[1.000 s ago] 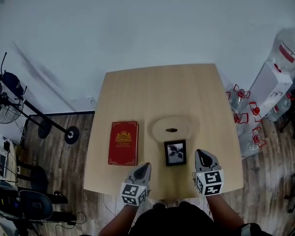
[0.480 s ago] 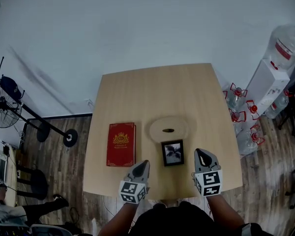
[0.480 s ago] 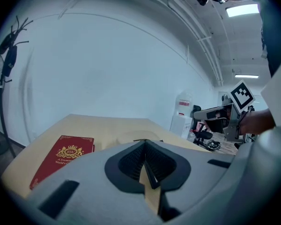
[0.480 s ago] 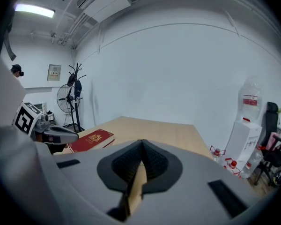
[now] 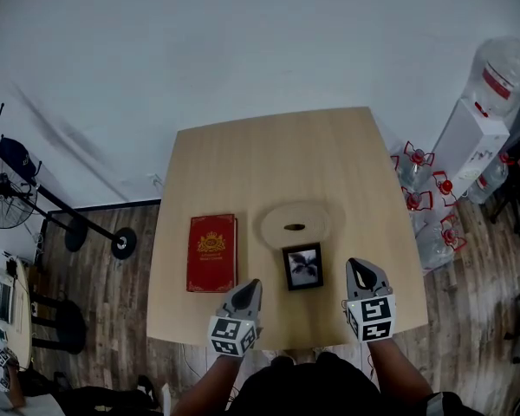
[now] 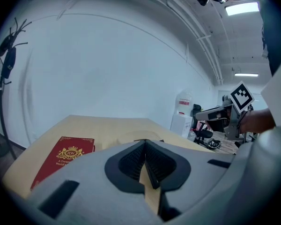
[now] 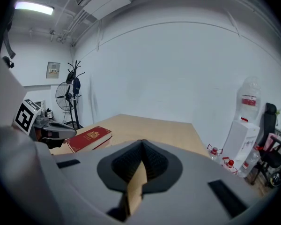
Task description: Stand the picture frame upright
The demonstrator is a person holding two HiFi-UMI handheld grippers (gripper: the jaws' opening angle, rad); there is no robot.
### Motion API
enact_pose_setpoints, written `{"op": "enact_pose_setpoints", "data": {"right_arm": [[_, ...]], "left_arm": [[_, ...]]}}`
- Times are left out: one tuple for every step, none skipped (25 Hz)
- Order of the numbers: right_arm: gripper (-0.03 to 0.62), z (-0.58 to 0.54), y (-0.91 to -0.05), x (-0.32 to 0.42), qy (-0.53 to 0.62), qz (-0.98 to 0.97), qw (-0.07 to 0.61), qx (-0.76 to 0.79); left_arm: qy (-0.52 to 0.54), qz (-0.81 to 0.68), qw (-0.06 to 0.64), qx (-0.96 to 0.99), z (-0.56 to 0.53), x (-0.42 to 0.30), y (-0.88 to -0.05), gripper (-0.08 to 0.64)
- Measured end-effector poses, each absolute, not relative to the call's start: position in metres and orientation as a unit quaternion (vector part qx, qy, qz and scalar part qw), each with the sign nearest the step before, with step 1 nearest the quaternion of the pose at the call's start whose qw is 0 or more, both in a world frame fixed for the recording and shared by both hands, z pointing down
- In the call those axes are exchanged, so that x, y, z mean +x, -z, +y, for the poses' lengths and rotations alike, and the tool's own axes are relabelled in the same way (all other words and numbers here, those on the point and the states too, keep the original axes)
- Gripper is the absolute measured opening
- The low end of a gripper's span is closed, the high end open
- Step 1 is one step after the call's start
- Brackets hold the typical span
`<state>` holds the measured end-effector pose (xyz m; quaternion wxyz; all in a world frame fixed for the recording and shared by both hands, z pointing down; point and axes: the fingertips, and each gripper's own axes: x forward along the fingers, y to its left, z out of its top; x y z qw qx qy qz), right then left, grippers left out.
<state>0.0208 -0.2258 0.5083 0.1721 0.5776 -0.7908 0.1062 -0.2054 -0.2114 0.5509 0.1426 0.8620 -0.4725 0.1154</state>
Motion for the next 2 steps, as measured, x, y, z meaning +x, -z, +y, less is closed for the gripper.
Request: {"op": "enact_pose_setpoints", "data": {"right_arm": [[0.009,-0.2263,-0.5080,0.0220,-0.107,-0.791,0.171,0.578],[0.009,-0.2267,-0.5077,0.0232,-0.107,-0.790,0.171,0.578]], "left_arm": [[-0.116,-0.471,0.143,0.863,-0.2106,-0.2037,-0.5510,0.001],[-0.117,-0.470,0.143,0.863,-0.2098,-0.2019,-0.5511,0.000]]}}
